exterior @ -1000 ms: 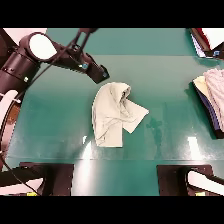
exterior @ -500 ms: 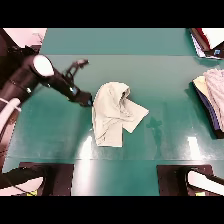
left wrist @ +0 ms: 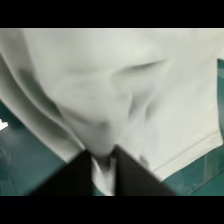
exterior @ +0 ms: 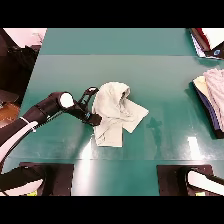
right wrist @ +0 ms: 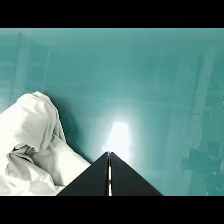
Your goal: Fold the shirts.
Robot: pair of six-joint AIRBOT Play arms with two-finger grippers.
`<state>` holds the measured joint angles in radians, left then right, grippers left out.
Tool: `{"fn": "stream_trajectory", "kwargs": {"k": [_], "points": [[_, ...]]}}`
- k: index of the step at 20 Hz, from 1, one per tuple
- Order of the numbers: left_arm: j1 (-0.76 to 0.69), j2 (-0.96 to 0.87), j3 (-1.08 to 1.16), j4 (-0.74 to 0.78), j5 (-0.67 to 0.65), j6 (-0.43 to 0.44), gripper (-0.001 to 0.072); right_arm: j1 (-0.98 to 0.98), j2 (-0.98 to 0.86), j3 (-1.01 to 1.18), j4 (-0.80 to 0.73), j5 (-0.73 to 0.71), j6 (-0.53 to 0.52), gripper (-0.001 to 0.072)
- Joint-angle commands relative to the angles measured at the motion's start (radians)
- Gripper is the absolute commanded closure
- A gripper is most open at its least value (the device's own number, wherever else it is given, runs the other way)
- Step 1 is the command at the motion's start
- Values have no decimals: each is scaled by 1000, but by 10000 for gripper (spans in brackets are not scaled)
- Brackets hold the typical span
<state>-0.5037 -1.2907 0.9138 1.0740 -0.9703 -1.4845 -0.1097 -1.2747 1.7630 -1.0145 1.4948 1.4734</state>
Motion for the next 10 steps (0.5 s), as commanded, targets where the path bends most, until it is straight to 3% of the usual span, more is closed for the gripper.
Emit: {"fn": "stream_trajectory", "kwargs": {"k": [1,6,10], "points": [[-2,2,2,-7,23,-8,684,2,0,1,0,28,0,693],[140,158,240,150,-145,-5,683,2,14,-133,0,75,0,693],[250,304,396,220,-155,0,683,43,73,-472,12,-51,0,686]]}}
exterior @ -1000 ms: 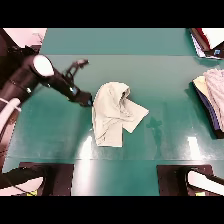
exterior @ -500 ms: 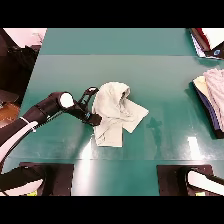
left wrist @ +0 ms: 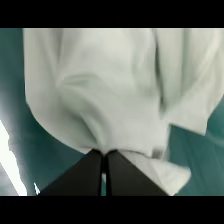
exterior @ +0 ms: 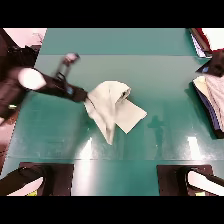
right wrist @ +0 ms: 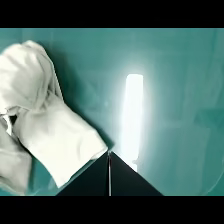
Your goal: Fold the shirts.
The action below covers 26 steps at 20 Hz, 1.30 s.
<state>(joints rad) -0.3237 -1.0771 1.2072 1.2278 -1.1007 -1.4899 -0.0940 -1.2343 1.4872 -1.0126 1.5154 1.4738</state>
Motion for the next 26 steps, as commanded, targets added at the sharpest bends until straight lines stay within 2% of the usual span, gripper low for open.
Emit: {"fn": "stream_trajectory", "kwargs": {"k": [1,2,3,7,10,14,17,18,21,26], "points": [[81,109,117,71,-29,5,683,54,43,-283,39,-111,-1,565],[84,115,119,76,-31,5,684,90,47,-374,81,-156,-2,268],[84,114,119,75,-41,5,683,130,46,-449,113,-204,-2,117],[84,97,116,74,-96,4,683,315,-39,-623,132,-410,-25,120],[84,97,116,75,-120,5,683,408,-155,-607,131,-467,-28,122],[84,97,116,75,-146,5,683,467,-245,-535,129,-487,-27,181],[84,97,116,75,-148,5,683,467,-251,-492,120,-485,-28,597],[84,97,116,75,-148,5,683,459,-240,-478,119,-486,-28,693],[84,98,160,126,-149,5,684,395,-158,-410,119,-475,-28,693],[84,98,499,184,-149,5,683,175,66,-127,120,-468,-27,694]]}}
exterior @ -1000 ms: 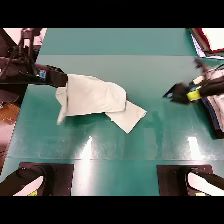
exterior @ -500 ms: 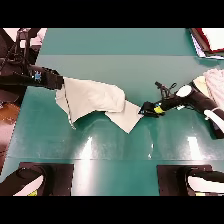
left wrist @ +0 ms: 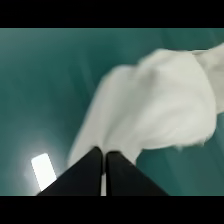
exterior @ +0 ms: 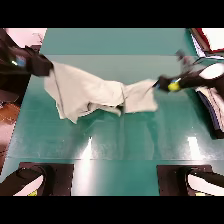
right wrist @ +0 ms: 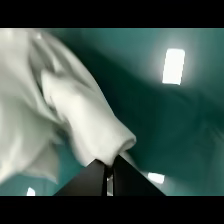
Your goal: Fold the shirts.
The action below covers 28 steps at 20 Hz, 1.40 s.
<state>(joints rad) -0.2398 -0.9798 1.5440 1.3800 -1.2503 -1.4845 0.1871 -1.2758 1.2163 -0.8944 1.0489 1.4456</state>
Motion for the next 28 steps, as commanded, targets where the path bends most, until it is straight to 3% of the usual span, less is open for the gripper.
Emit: {"fn": "stream_trajectory", "kwargs": {"k": [1,8,14,17,19,22,25,28], "points": [[0,0,236,31,0,0,683,-148,144,206,1,-3,0,694],[0,3,545,-52,-86,-1,683,-375,351,512,1,29,-31,694],[0,59,558,-353,-98,0,683,-558,431,716,1,106,-34,695],[0,61,553,-365,-180,0,684,-618,385,845,4,205,-32,696],[0,61,455,-287,-242,-1,685,-584,319,896,5,268,6,697],[0,45,150,-194,-225,-1,684,-421,207,808,-16,324,57,697],[18,-27,-177,-155,-89,1,684,-193,51,657,-199,373,93,697],[107,-182,-340,-161,95,29,684,-49,-137,565,-346,338,100,696]]}}
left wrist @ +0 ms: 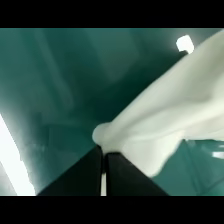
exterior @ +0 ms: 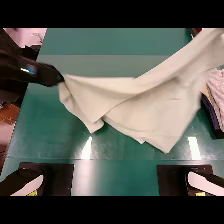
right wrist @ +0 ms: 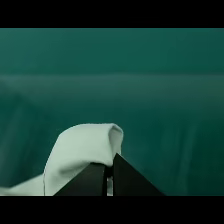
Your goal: Fold the shirts.
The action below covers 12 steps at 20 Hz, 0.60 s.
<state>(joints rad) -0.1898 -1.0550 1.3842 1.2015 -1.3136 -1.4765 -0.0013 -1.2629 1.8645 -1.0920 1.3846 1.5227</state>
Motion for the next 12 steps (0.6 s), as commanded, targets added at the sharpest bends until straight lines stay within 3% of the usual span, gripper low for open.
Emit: {"fn": "stream_trajectory", "kwargs": {"k": [1,4,7,8,9,10,11,12], "points": [[85,-167,-181,6,196,26,684,163,-205,-100,-167,-36,23,695],[154,-308,-181,-128,337,95,683,190,-339,-106,-164,-171,24,694],[190,-363,-181,-191,454,97,660,190,-399,-106,-152,-285,25,690],[200,-364,-181,-192,477,96,372,183,-404,-106,-130,-312,25,621],[208,-364,-175,-193,484,91,47,170,-404,-106,-95,-331,25,395],[222,-364,-163,-192,467,89,53,151,-404,-102,-40,-343,25,280],[240,-364,-143,-192,433,88,98,131,-404,-89,7,-333,24,280],[265,-363,-114,-192,376,88,98,103,-401,-68,50,-303,23,280]]}}
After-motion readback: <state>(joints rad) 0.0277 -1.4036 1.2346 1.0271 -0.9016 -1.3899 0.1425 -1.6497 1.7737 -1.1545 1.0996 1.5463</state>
